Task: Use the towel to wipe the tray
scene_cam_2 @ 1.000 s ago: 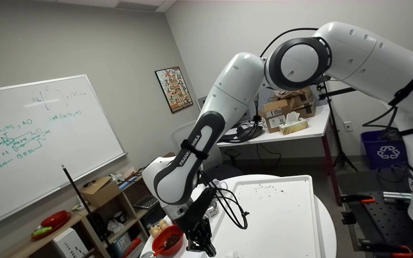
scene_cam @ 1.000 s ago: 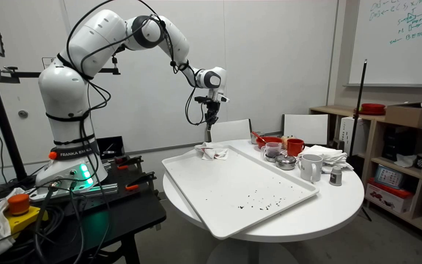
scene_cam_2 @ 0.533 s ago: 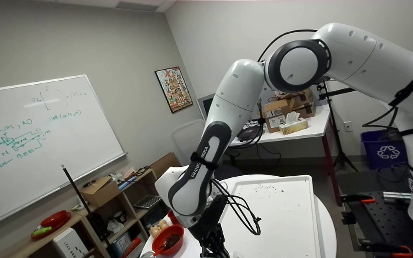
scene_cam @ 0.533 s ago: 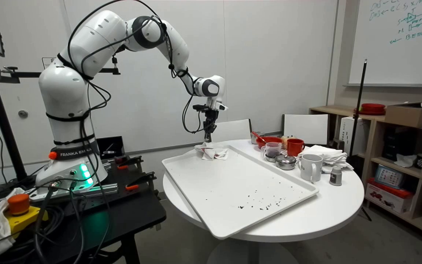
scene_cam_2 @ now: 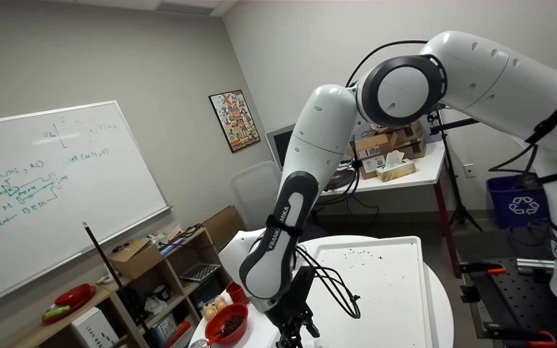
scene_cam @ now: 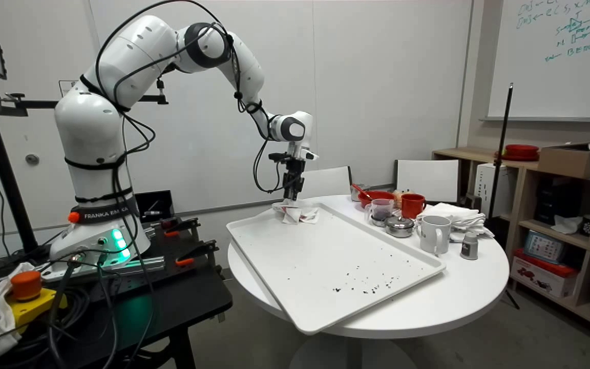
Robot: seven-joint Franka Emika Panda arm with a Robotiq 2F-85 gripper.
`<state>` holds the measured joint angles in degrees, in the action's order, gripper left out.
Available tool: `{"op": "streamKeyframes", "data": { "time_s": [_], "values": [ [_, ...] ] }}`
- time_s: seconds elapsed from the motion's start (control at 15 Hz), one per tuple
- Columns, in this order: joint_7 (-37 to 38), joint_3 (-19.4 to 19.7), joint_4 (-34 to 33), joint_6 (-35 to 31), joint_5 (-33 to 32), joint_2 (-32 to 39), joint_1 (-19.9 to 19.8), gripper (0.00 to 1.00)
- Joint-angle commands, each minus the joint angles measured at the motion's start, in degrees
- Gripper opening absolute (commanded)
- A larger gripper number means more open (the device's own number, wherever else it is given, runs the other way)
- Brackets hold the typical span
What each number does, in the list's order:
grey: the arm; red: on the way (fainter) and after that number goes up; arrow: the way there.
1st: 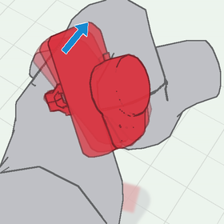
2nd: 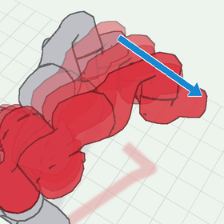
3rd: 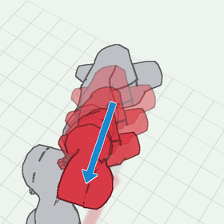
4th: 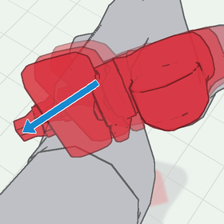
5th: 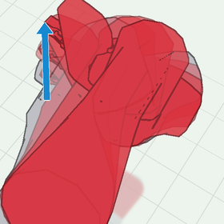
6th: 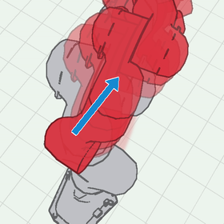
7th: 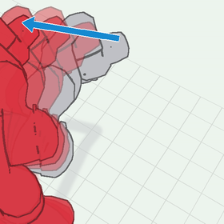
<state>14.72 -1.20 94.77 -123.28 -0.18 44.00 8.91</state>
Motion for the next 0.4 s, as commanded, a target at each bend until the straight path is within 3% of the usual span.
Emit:
{"op": "streamKeyframes", "data": {
  "time_s": [0.0,0.07,0.13,0.2,0.33],
  "values": [
    [1.0,1.2,3.0,-2.3,-0.9,-1.4,0.8,1.00],
    [1.0,1.3,3.4,-2.3,-1.0,-1.5,0.8,1.00],
    [-0.1,0.6,1.0,-0.9,0.0,0.0,0.1,0.93],
    [-0.1,0.7,1.2,-1.0,0.0,0.0,0.1,0.99],
    [0.0,0.8,1.5,-1.2,0.0,0.0,0.1,1.00]
  ]
}}
